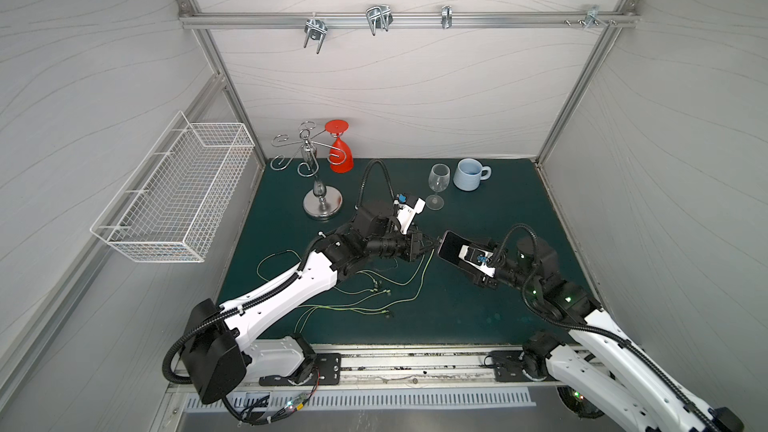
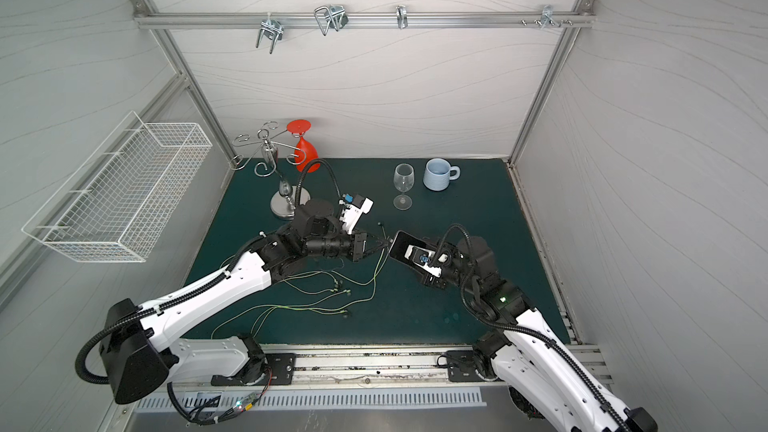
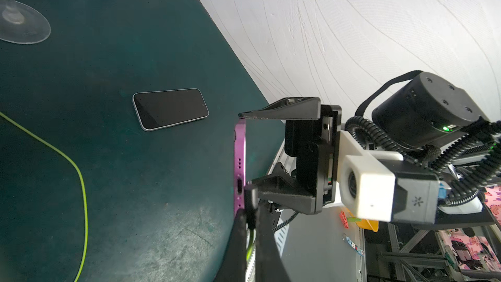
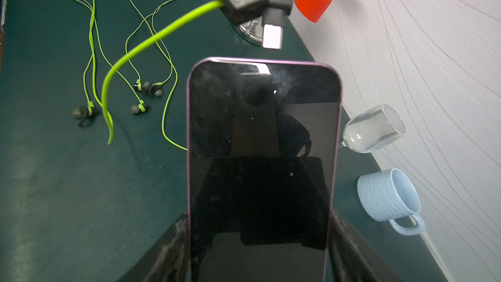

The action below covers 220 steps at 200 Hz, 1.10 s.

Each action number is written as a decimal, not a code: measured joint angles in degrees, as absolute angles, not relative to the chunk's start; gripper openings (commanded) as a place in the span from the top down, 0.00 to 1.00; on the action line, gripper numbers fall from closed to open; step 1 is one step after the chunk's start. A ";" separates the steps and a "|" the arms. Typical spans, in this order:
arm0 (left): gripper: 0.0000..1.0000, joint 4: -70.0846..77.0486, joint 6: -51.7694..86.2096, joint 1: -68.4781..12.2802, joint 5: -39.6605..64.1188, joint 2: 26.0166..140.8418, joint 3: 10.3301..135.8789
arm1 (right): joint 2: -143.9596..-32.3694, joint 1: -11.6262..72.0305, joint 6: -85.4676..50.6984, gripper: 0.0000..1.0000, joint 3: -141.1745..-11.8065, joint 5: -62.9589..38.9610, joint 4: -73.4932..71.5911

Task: Plug wired earphones into phones
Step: Insert the wired earphone into the phone.

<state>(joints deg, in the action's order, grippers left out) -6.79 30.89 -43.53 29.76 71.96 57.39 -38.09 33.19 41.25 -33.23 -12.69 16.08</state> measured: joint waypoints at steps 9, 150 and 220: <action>1.00 -7.07 30.81 -43.53 29.69 72.05 57.39 | -38.09 33.21 41.12 0.53 -33.23 -12.69 15.90; 1.00 -8.47 30.13 -43.51 29.36 72.16 57.39 | -38.19 33.30 40.49 0.53 -33.23 -12.67 15.94; 1.00 -8.40 30.44 -43.31 29.41 72.84 57.39 | -39.70 33.80 40.97 0.53 -33.36 -12.34 16.05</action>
<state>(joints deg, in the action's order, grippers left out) -8.40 30.44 -43.31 29.41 72.84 57.39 -39.70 33.80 40.97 -33.36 -12.34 16.05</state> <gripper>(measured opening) 0.055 0.735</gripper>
